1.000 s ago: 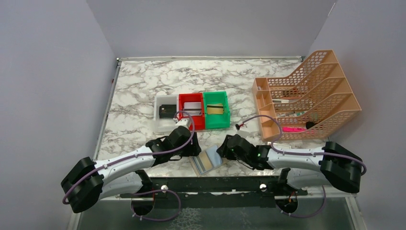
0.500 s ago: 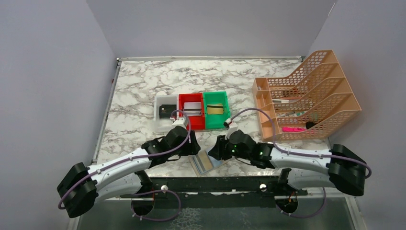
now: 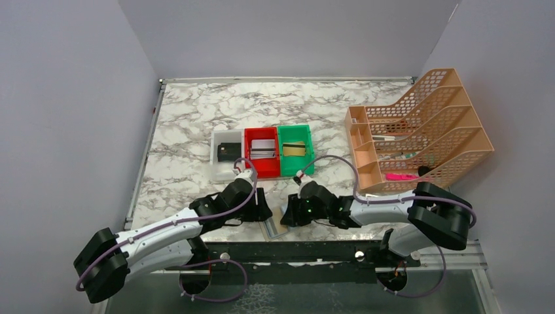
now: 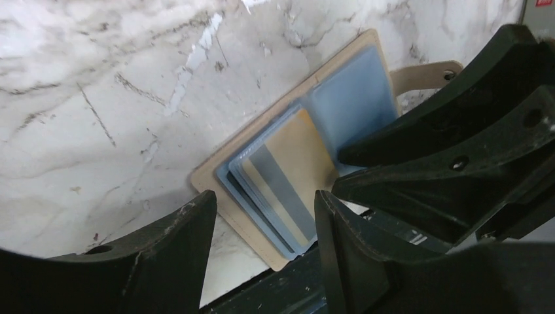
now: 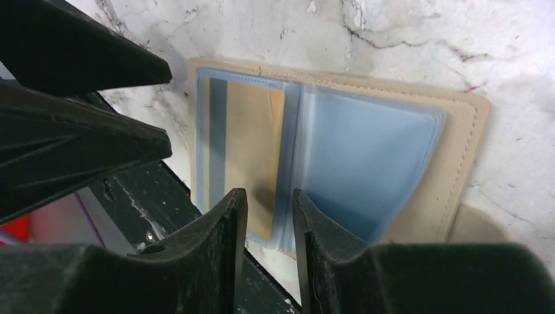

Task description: Take the credit cards out of the card holder

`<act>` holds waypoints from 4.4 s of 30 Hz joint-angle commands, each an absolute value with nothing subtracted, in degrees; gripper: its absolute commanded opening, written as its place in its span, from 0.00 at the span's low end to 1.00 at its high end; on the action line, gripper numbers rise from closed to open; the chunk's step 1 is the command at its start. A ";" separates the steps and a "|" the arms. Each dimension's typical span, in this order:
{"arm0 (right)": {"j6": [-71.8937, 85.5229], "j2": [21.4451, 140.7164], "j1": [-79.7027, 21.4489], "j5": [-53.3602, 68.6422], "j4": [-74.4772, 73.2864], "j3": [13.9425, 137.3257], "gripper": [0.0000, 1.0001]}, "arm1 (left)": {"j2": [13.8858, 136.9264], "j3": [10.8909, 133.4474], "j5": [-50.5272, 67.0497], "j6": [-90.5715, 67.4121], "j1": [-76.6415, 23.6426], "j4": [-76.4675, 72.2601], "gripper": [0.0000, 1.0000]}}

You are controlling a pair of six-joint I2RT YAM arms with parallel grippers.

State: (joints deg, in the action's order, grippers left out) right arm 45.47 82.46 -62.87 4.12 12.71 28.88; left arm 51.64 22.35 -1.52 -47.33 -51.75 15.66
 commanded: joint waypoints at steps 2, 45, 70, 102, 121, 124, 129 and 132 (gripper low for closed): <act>51.97 84.74 -62.84 6.75 18.66 25.59 0.34 | 53.08 19.48 7.32 -48.04 -51.59 10.53 0.54; 67.41 79.16 -60.66 1.81 32.28 15.58 0.09 | 64.32 25.25 -0.53 -38.03 -51.06 13.65 0.13; 72.05 92.05 -59.15 8.09 47.17 15.65 0.01 | 59.29 21.32 0.88 -42.22 -51.02 14.24 0.14; 68.91 89.10 -58.27 10.42 45.15 15.44 0.25 | 58.84 25.94 5.56 -40.06 -51.02 10.92 0.48; 71.06 94.28 -58.05 12.74 52.16 15.57 0.07 | 65.34 23.55 7.28 -38.77 -51.19 9.84 0.11; 71.17 93.26 -57.86 12.16 51.17 14.56 0.01 | 64.51 23.50 5.54 -39.02 -51.21 11.17 0.09; 71.48 91.58 -57.18 12.06 51.22 11.91 0.01 | 64.29 23.23 4.58 -39.09 -51.18 11.79 0.04; 71.54 90.91 -56.88 12.58 51.41 10.75 0.01 | 64.66 22.99 4.34 -39.20 -51.16 11.78 0.01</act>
State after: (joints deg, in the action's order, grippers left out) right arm 71.55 92.20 -57.43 11.90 50.57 12.88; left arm 64.51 24.43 5.91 -38.94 -50.76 10.39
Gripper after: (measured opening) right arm 0.026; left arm 0.026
